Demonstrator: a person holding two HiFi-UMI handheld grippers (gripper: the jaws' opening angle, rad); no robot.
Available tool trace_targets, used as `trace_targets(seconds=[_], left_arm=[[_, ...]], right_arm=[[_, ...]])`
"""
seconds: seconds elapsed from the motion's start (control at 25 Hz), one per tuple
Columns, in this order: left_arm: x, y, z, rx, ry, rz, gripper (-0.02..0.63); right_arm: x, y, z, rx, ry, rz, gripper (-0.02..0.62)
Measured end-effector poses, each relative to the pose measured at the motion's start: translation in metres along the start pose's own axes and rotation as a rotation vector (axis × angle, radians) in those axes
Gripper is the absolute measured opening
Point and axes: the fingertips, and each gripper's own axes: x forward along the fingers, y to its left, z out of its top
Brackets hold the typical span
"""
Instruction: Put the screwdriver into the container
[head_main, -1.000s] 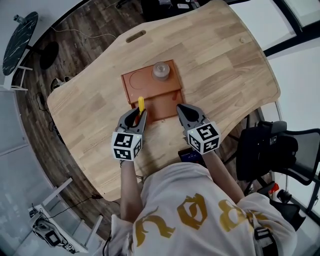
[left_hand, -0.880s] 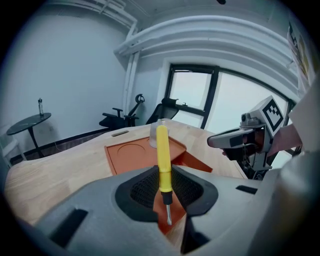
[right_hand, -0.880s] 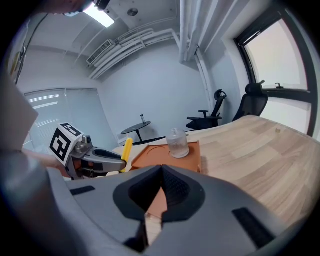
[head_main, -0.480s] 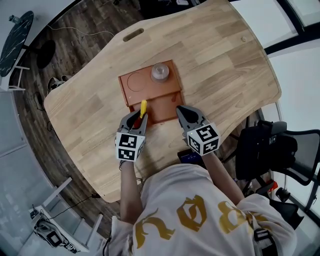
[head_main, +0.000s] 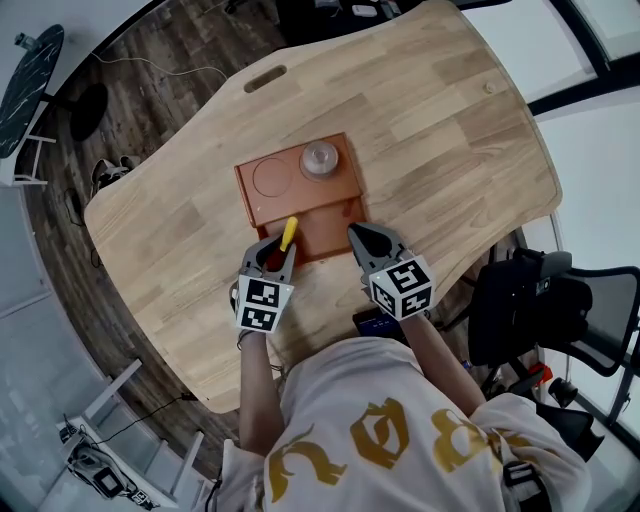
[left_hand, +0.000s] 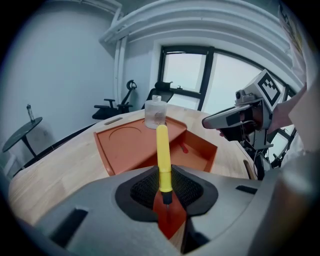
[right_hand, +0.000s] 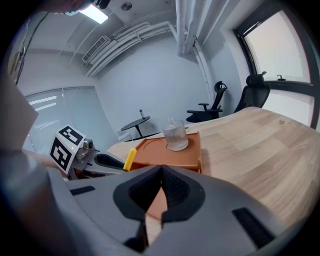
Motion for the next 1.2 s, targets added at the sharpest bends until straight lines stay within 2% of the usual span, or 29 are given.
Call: trace_targets(seconds=[0.32, 0.52, 0.84, 1.0, 1.2], left_arm=[[0.012, -0.002, -0.015, 0.020, 0.076, -0.016, 0.077], [0.017, -0.002, -0.016, 0.022, 0.096, -0.035, 0.078], [0.023, -0.009, -0.018, 0.105, 0.155, -0.055, 0.078], [0.028, -0.014, -0.026, 0.202, 0.240, -0.073, 0.078], [0.031, -0.015, -0.028, 0.219, 0.281, -0.084, 0.078]], right_arm=[[0.009, -0.004, -0.003, 0.008, 0.012, 0.004, 0.011], [0.013, -0.007, -0.007, 0.009, 0.024, 0.003, 0.012], [0.014, -0.010, -0.009, 0.008, 0.031, -0.008, 0.011], [0.015, -0.013, -0.012, 0.015, 0.037, -0.010, 0.012], [0.016, -0.012, -0.011, 0.018, 0.036, -0.009, 0.011]])
